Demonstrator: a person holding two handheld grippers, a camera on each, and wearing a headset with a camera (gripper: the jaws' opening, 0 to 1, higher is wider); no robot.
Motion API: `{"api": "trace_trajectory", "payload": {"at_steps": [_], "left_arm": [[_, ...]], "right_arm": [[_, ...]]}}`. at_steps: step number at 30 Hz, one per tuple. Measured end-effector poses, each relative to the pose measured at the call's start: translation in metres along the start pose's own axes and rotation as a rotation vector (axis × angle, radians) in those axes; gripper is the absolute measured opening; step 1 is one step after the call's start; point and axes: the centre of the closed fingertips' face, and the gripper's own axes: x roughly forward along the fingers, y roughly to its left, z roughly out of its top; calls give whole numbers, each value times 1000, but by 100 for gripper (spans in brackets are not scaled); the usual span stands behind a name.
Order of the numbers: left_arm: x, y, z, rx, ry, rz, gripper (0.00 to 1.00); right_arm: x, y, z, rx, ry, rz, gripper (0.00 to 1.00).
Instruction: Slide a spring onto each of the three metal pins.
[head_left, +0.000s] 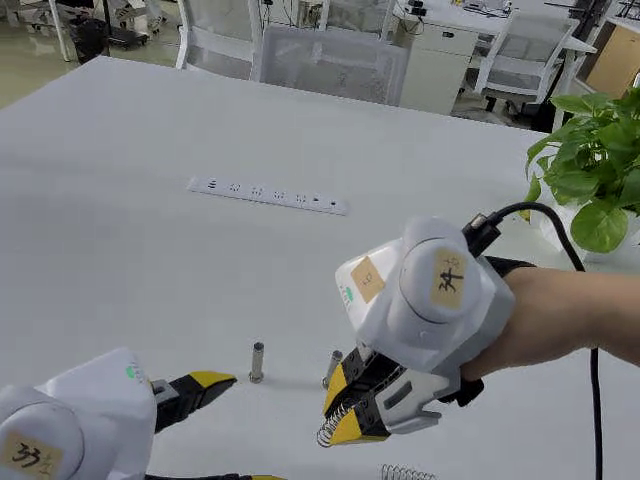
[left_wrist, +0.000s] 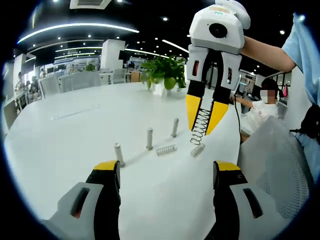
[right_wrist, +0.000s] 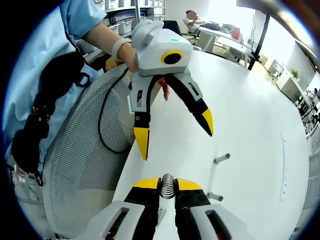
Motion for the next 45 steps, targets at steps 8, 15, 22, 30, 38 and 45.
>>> {"api": "trace_trajectory", "payload": {"at_steps": [8, 15, 22, 30, 38, 45], "left_arm": [[-10, 17, -4, -18, -3, 79, 99], [-15, 22, -10, -16, 13, 105, 99], [-19, 25, -14, -38, 12, 125, 99], [-19, 29, -15, -62, 18, 146, 99], [-16, 28, -20, -68, 45, 154, 99], [-16, 29, -25, -75, 56, 166, 99]], "right_arm": [[5, -12, 3, -18, 14, 9, 7], [8, -23, 8, -34, 22, 16, 7], [7, -40, 15, -89, 43, -6, 7], [8, -64, 8, -162, 135, -37, 7], [10, -89, 18, -188, 150, -42, 7], [16, -106, 25, -213, 165, -44, 7]]}}
